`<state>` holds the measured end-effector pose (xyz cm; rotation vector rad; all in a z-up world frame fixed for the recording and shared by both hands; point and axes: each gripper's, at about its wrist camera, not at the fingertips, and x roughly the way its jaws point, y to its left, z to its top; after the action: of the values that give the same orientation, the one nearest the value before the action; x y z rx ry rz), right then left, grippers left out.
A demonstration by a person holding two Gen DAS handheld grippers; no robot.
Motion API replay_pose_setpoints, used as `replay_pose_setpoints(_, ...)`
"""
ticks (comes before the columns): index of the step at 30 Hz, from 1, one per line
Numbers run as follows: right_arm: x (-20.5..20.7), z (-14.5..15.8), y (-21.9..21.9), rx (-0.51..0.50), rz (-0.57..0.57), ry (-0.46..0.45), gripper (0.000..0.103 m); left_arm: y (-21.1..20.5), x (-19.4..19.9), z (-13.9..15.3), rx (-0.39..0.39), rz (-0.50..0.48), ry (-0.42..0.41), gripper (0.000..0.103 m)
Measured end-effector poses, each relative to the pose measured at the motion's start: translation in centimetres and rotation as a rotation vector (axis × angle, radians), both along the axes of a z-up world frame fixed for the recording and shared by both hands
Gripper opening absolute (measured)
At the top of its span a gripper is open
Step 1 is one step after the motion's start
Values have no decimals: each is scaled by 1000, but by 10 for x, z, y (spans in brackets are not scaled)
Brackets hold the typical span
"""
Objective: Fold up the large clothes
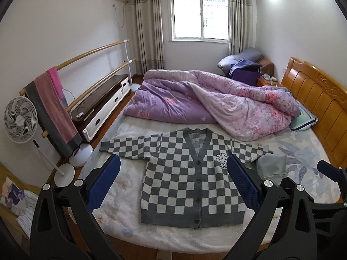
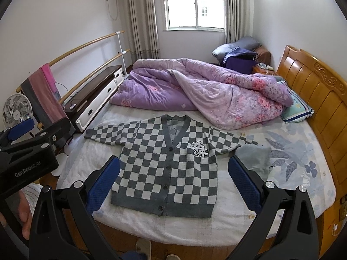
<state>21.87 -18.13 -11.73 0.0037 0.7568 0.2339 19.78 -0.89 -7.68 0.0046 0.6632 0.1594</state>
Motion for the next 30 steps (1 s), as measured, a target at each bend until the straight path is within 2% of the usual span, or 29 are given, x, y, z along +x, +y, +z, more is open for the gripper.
replay_pose_setpoints(9,60,-31,41,-35,-10,68,96,40,65,-40,-25,-11,71,98)
replay_pose_setpoints(18,133,-67,110,-111,-61,156,96,113,153,-85,-86,-63,152,98)
replay_pose_setpoints(25,188,-102,172,-144,-69,206,96,183,222,-136,-128,-50,245,98)
replay_pose_setpoints(30,231,-145,231,-174,-39,238,96,234,262,-185,-151,-33,310,98)
